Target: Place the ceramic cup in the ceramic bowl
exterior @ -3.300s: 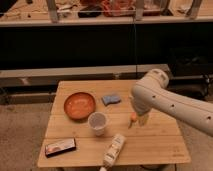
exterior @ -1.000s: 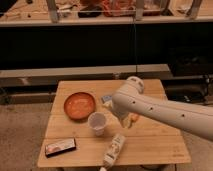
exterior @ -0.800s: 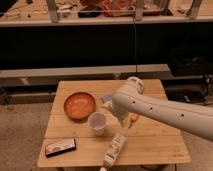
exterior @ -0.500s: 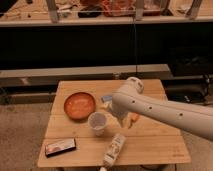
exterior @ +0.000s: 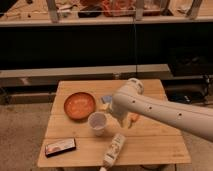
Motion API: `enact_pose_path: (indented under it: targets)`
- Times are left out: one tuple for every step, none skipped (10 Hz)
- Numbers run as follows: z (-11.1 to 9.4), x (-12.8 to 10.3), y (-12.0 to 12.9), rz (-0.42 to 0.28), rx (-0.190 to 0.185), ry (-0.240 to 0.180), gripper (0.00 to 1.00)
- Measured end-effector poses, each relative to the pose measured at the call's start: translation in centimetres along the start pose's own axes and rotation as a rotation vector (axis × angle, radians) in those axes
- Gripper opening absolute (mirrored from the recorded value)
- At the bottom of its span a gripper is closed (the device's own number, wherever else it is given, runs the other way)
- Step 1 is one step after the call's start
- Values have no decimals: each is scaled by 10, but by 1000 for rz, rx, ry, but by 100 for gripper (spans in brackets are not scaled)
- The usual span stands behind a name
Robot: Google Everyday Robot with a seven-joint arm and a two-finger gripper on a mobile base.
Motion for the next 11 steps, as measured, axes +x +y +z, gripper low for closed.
enact_pose_path:
  targets:
    - [2, -1, 0, -13, 1, -5, 80]
    - [4, -2, 0, -38, 3, -14, 80]
    - [6, -3, 0, -48, 6, -19, 80]
    - [9, -3, -1, -59, 9, -25, 80]
    - [12, -4, 0, -68, 10, -29, 80]
    - [14, -5, -1, -80, 11, -32, 80]
    - [16, -6, -1, -94, 10, -37, 80]
    - [19, -7, -1, -103, 9, -41, 80]
    - [21, -6, 0, -114, 8, -45, 80]
    - [23, -7, -1, -121, 8, -49, 80]
    - [25, -7, -1, -128, 9, -52, 80]
